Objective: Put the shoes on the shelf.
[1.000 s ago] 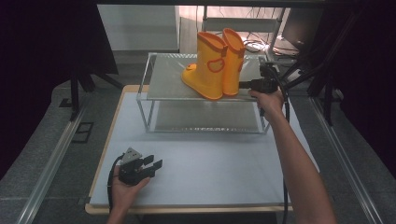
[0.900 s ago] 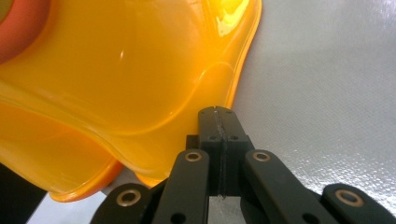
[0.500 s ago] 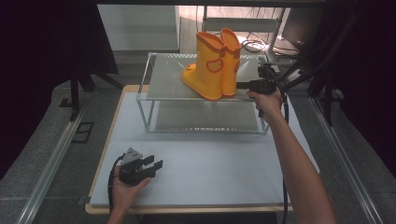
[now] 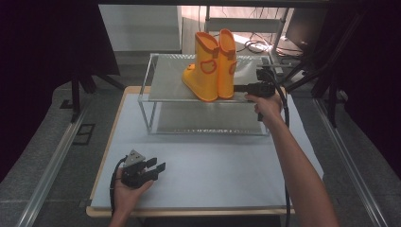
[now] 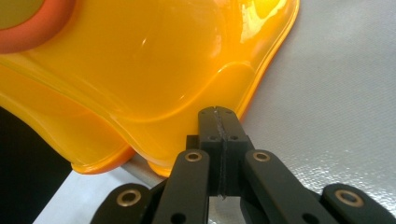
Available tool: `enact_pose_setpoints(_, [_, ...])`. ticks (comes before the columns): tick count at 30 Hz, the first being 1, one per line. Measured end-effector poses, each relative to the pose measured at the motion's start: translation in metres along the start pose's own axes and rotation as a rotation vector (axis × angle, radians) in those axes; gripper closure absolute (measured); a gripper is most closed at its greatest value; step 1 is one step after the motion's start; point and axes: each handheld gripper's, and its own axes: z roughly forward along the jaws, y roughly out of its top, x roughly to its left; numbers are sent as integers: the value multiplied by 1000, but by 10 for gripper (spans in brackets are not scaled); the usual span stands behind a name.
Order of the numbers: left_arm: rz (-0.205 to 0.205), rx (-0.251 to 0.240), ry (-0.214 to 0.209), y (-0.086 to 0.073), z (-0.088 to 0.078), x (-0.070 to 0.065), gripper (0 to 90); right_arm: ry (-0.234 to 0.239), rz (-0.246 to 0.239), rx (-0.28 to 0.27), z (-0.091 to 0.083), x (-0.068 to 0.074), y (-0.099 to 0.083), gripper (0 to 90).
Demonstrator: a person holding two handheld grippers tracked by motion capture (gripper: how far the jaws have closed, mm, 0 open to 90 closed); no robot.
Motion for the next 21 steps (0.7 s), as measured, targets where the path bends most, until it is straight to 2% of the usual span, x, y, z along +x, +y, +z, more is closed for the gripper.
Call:
enact_pose_setpoints(8, [-1,0,0,0,0,0,543,43,-14,-3,6,9,-2,900])
enact_pose_setpoints(11, [-2,-1,0,0,0,0,543,43,-23,-4,7,12,-2,900])
enact_pose_setpoints(21, [2,6,-5,0,2,-1,543,59,3,-14,7,10,-4,900])
